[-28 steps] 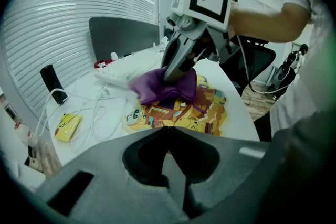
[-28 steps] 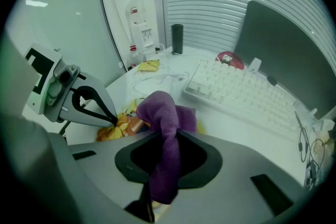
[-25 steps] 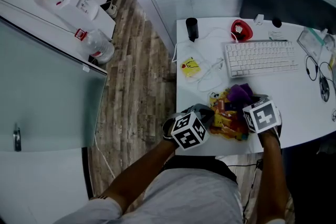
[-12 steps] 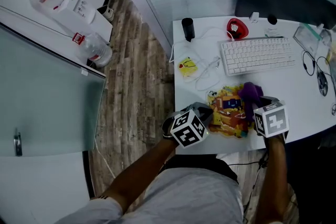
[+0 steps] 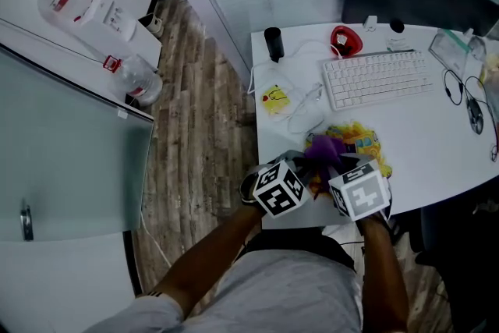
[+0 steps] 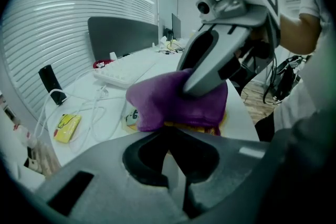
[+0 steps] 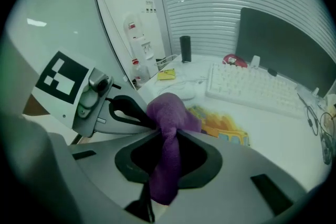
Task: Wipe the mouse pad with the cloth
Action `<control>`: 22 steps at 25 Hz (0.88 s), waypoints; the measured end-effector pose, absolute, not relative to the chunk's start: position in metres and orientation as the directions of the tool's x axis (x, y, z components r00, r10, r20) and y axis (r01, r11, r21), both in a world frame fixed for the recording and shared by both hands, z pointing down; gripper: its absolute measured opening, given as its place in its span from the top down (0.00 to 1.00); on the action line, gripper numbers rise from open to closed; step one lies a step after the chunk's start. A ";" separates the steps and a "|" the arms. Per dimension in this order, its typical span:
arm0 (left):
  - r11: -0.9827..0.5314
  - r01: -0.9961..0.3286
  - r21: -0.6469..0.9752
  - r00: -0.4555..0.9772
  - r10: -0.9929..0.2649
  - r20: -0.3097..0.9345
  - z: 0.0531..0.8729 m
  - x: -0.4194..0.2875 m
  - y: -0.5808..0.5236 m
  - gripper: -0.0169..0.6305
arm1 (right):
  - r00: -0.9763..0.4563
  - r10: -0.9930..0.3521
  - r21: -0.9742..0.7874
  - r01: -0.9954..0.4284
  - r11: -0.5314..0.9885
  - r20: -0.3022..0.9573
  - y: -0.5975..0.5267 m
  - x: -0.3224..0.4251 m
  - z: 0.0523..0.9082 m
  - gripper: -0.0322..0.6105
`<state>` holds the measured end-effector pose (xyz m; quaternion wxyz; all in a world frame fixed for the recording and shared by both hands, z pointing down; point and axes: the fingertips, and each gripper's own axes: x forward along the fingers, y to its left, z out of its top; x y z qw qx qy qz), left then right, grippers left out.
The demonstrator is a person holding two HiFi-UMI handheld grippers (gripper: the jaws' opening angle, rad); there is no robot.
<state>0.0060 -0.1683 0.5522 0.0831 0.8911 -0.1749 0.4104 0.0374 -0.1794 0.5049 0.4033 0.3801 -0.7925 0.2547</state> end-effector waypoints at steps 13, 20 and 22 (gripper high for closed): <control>-0.926 -0.377 0.010 0.610 -0.240 0.755 0.552 0.006 -0.168 0.95 | -0.325 -0.370 -0.053 -0.809 0.585 0.870 -0.177 0.049 0.530 0.85; -0.927 -0.376 0.010 0.610 -0.239 0.755 0.552 0.006 -0.168 0.95 | -0.218 -0.410 0.011 -0.873 0.488 0.886 -0.182 0.120 0.526 0.85; -0.927 -0.374 0.008 0.608 -0.238 0.757 0.552 0.006 -0.169 0.95 | -0.196 -0.422 0.020 -0.890 0.455 0.885 -0.182 0.140 0.526 0.85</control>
